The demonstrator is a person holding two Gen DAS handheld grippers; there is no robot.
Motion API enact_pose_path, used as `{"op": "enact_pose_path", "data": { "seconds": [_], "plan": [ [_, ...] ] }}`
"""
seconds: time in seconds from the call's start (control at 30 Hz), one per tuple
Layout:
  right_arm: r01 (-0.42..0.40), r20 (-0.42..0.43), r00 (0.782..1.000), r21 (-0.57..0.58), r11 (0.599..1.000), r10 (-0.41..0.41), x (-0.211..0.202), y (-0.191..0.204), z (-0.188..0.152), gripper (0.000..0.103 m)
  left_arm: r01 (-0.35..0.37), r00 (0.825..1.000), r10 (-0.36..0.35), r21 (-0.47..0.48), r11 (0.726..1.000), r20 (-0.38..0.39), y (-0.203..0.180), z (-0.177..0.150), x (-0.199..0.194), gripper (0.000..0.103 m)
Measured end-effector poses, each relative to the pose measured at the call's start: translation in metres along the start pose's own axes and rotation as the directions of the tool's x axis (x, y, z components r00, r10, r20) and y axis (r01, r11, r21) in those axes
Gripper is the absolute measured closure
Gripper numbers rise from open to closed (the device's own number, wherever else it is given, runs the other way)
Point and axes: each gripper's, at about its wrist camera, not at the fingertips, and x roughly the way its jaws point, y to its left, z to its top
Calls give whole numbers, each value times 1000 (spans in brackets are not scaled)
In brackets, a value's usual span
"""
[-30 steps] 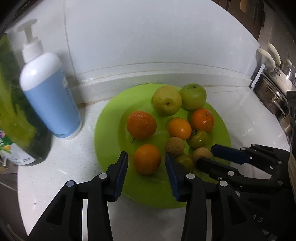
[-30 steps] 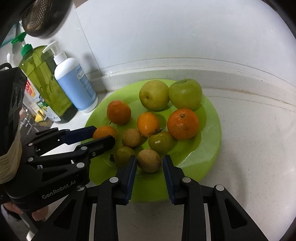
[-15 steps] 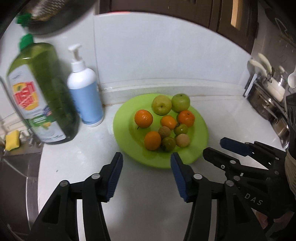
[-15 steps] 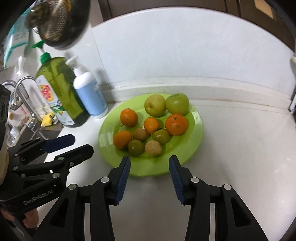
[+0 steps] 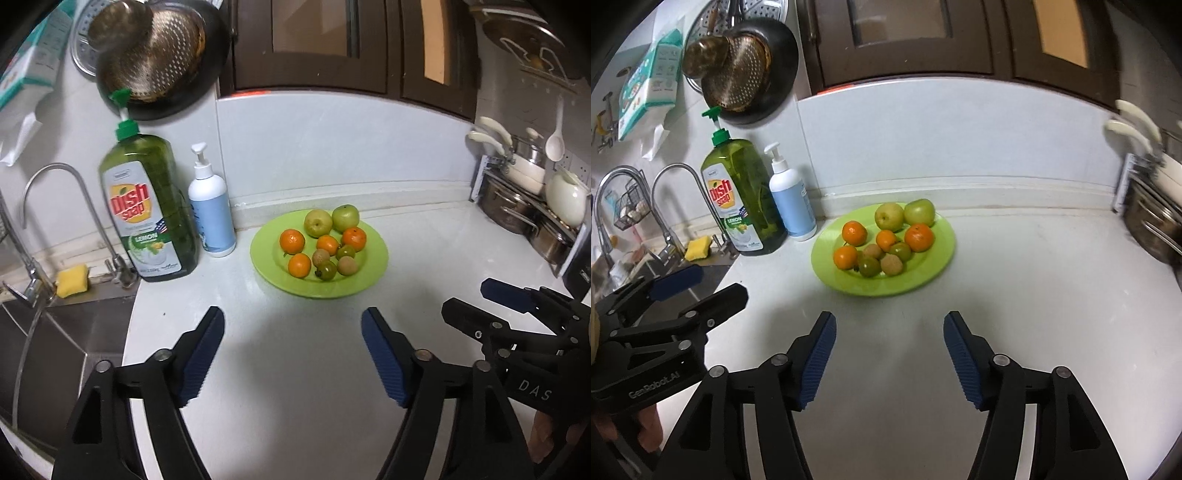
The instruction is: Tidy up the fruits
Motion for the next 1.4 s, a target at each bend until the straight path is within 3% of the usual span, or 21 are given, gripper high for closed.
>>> {"op": "enact_pose_path", "data": {
  "seconds": [0.3,0.67,1.07,1.4],
  "plan": [
    [60,82,995,18,998,-61,-69,-5,-32,23,-47,997,47,4,999,53,-18,-25,-59,8],
    [113,137,985,-33,993,-108,-138,-21,-60,12,-101,988,111,-90,991,112,-46,-53,-126,0],
    [88,162,984,-65,994,-76,-186,-23,-85,11,-148,975,163,-102,984,154,-68,-79,-178,0],
    [70,181,982,-85,994,-54,-207,-20,-96,11,-157,970,175,-114,981,168,-71,-91,-199,0]
  ]
}}
